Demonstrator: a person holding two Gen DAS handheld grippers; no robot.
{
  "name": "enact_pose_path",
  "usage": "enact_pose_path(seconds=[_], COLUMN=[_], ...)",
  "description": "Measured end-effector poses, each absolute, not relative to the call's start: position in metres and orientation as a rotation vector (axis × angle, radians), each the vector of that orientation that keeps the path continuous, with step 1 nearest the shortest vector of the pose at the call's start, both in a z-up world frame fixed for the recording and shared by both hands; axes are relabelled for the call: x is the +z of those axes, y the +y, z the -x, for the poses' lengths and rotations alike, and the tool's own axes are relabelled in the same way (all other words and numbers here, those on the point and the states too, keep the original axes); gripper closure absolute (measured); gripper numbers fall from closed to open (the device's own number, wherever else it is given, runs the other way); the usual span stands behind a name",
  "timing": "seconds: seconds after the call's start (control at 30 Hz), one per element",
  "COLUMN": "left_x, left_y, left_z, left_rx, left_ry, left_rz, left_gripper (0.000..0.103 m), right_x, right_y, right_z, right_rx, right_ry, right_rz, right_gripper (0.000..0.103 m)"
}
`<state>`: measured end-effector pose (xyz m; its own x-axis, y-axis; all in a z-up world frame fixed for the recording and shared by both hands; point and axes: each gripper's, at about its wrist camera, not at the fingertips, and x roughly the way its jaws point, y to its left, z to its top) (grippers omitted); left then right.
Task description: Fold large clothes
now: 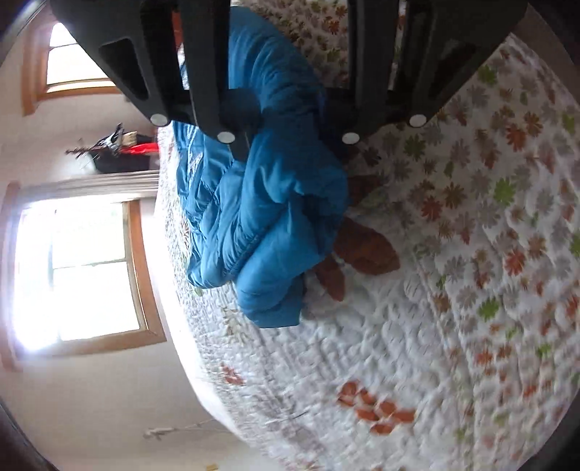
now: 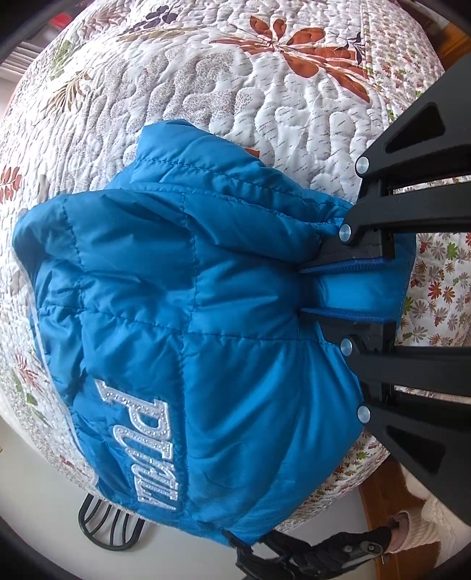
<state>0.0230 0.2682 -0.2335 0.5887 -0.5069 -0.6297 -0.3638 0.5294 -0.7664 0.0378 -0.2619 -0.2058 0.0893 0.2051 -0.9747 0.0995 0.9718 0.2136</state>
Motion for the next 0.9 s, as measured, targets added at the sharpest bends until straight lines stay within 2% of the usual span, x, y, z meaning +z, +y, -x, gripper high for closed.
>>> enact_pose_path(seconds=[0.17,0.3,0.73,0.9], left_x=[-0.268,-0.259,-0.278,-0.266], left_y=[0.272,0.259,0.262,0.262], left_z=[-0.034,-0.039,-0.049,-0.056], left_rx=[-0.100,-0.081,-0.146,-0.134], left_ry=[1.038,1.043,1.021,1.050], left_rz=[1.099,0.965,1.006,0.983], left_gripper=[0.082,0.082,0.079,0.081], right_x=[-0.206,-0.207,-0.222,-0.222], right_y=[-0.260,-0.260,-0.255,-0.264], right_z=[-0.045,-0.049,-0.049,-0.041], right_rx=[0.076,0.070,0.068,0.105], right_ry=[1.501,1.509,1.483,1.449], right_rz=[-0.247,-0.235,-0.230,-0.291], right_gripper=[0.086,0.086,0.086,0.086])
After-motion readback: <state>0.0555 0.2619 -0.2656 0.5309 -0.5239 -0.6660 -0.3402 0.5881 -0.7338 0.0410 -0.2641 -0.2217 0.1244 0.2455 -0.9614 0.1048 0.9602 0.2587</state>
